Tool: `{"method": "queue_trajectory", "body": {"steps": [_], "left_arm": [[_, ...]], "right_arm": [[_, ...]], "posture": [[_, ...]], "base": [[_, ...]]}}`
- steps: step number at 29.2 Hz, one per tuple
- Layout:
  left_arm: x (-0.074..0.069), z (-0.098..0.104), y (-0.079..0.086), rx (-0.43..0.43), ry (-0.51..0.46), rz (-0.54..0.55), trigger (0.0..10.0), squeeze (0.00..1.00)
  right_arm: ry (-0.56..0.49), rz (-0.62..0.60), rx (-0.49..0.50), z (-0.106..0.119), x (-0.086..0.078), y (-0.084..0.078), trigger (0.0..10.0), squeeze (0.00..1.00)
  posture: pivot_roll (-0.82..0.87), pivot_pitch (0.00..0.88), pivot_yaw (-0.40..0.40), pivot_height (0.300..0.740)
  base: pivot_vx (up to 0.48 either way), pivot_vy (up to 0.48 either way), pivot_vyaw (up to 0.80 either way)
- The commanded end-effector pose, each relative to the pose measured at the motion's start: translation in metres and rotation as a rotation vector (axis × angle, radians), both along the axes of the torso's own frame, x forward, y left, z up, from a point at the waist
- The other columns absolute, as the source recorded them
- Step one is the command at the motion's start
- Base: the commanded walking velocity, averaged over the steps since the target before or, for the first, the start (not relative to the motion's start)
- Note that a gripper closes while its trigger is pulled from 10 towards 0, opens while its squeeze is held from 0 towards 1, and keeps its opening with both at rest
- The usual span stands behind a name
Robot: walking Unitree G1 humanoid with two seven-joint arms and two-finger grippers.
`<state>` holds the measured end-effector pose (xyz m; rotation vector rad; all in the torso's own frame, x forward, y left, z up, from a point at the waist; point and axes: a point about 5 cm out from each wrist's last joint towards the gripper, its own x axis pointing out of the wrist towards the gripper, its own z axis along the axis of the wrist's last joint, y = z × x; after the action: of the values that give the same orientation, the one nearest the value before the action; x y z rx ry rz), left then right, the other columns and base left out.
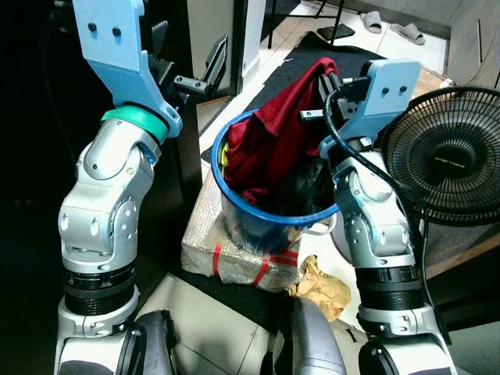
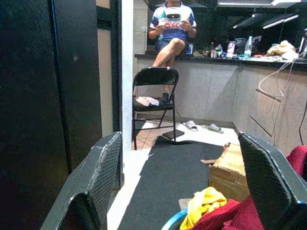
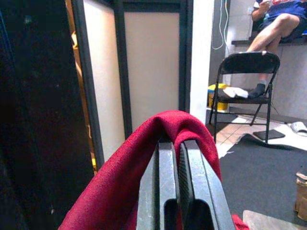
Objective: Clothes washing
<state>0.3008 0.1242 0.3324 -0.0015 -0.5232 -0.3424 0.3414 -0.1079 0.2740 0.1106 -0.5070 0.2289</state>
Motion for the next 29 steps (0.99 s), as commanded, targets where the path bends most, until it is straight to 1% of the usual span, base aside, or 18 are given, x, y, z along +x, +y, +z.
{"method": "queue_trajectory", "body": {"steps": [1,11,29], "left_arm": [[0.0019,-0.0060,-0.0007,0.005,0.021,-0.002,10.0,0.00],[0.0036,-0.0100,-0.0019,0.007,0.035,0.000,10.0,0.00],[0.0051,-0.0134,-0.0029,0.006,0.042,-0.005,10.0,0.00]], "right_arm": [[-0.019,-0.002,0.000,0.0024,-0.0033,0.0003,10.0,0.00],[-0.015,0.001,-0.008,0.0016,-0.0035,-0.0001,10.0,0.00],[-0.012,0.005,-0.021,0.0003,-0.0027,0.0001,10.0,0.00]], "posture": [[0.07,0.041,-0.037,0.635],[0.07,0.037,-0.038,0.680],[0.07,0.024,-0.041,0.715]], "base": [[0.000,0.000,0.00],[0.000,0.000,0.00],[0.000,0.000,0.00]]}}
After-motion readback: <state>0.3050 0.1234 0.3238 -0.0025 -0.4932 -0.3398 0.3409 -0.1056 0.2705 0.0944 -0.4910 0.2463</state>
